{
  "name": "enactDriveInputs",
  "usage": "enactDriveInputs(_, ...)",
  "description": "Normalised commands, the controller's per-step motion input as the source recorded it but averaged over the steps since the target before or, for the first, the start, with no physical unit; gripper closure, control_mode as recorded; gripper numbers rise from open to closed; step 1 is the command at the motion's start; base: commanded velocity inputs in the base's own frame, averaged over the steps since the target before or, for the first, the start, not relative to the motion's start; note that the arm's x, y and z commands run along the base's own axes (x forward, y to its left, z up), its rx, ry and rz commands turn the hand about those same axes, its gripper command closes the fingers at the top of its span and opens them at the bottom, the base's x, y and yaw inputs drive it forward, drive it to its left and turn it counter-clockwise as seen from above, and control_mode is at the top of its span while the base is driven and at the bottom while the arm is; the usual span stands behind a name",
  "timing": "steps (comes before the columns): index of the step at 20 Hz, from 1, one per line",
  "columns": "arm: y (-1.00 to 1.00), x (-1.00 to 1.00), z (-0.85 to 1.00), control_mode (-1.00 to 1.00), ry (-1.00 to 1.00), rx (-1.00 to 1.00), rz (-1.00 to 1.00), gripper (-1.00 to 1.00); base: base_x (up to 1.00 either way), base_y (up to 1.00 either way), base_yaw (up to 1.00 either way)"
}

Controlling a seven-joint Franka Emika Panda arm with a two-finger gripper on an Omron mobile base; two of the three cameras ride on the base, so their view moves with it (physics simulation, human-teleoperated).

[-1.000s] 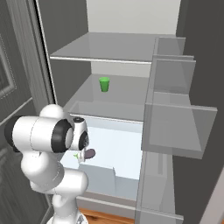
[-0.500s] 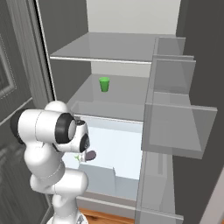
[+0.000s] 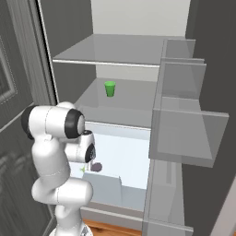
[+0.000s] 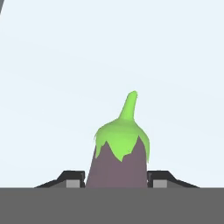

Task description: Place the eggplant and squash inside the fridge drawer. Close the drawer after placing the vegetables.

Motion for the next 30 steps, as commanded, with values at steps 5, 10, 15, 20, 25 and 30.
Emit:
enactDriveInputs(5,0.00,0.01,-0.29,-1.00,0.07,0.00,0.00,1.00,0.00,0.00,0.00)
enactDriveInputs(10,0.00,0.00,-0.25,-1.00,0.01,0.00,0.00,-1.00,0.00,0.00,0.00)
enactDriveInputs(15,0.00,0.00,-0.11,-1.00,0.00,0.00,0.00,-1.00,0.00,0.00,0.00)
enactDriveInputs(20,0.00,0.00,0.00,-1.00,0.00,0.00,0.00,-1.00,0.00,0.00,0.00)
enactDriveInputs(25,0.00,0.00,0.19,-1.00,-0.04,0.00,0.00,-1.00,0.00,0.00,0.00)
enactDriveInputs(30,0.00,-0.04,0.56,-1.00,-0.09,0.00,0.00,-1.00,0.00,0.00,0.00)
